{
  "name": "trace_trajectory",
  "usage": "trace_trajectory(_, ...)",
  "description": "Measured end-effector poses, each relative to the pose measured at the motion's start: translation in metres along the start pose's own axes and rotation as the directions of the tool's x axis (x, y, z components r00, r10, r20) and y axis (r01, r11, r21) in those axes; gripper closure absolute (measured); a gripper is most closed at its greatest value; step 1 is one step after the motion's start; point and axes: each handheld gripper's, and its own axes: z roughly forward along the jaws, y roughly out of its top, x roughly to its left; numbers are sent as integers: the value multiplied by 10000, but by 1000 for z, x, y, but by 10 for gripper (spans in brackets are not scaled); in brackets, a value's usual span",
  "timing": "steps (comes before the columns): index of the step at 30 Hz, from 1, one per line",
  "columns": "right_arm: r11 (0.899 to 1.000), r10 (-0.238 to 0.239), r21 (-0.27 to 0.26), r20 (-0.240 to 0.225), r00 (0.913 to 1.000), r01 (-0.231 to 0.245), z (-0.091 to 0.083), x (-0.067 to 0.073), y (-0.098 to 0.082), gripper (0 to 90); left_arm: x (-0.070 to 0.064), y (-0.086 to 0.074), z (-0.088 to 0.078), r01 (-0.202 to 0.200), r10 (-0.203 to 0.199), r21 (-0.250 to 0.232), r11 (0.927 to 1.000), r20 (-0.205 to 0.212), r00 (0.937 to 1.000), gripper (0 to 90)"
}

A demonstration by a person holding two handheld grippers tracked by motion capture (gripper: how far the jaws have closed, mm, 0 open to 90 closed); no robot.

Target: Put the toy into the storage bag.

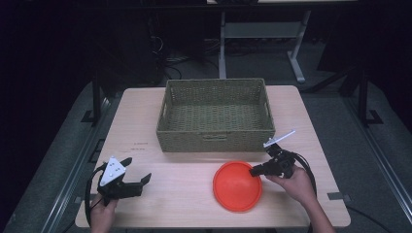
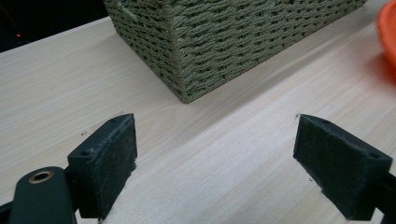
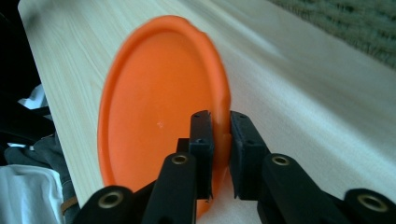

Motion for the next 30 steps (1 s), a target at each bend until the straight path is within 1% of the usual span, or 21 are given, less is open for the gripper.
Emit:
trace_trajectory(1, 10000, -23, 37, 2, 10000, 23, -2, 4, 3, 812, 0, 0, 0, -19, 19, -2, 10000, 5, 10000, 129)
trace_trajectory(4, 9996, -290, -58, 133, 9995, 291, -5, 12, 8, 817, -1, 0, -1, -44, 44, -15, 10000, -19, 10000, 129)
trace_trajectory(7, 9990, -364, -263, 25, 9993, 364, -12, 18, 13, 818, 0, 0, -1, -34, 34, -60, 10000, -32, 10000, 129)
trace_trajectory(9, 9983, -389, -421, 43, 9992, 390, -19, 22, 16, 819, 0, 0, -2, 13, -13, -61, 10000, -51, 10000, 129)
trace_trajectory(10, 9977, -449, -502, 59, 9990, 451, -22, 22, 17, 820, 0, 0, -2, -15, 15, -66, 10000, -47, 10000, 129)
trace_trajectory(12, 9973, -418, -603, 54, 9991, 421, -28, 24, 18, 820, 0, 0, -2, -117, 117, -46, 9999, -50, 9999, 128)
trace_trajectory(19, 9956, -429, -828, 188, 9989, 443, -45, 29, 25, 820, -1, 1, -2, -100, 99, -130, 9999, -39, 9999, 128)
trace_trajectory(23, 9937, -551, -959, 328, 9979, 580, -55, 32, 31, 821, -1, 1, -2, -103, 102, -173, 9998, -23, 9999, 129)
trace_trajectory(24, 9937, -551, -959, 328, 9979, 580, -55, 32, 31, 821, -1, 1, -2, -103, 102, -173, 9998, -23, 9999, 129)
trace_trajectory(27, 9898, -741, -1184, 439, 9963, 788, -66, 37, 40, 821, -1, 1, -2, -107, 107, -162, 9998, -11, 9999, 129)
trace_trajectory(30, 9892, -829, -1170, 524, 9952, 886, -73, 40, 47, 821, -2, 1, -2, -114, 114, -183, 9998, -9, 9999, 129)
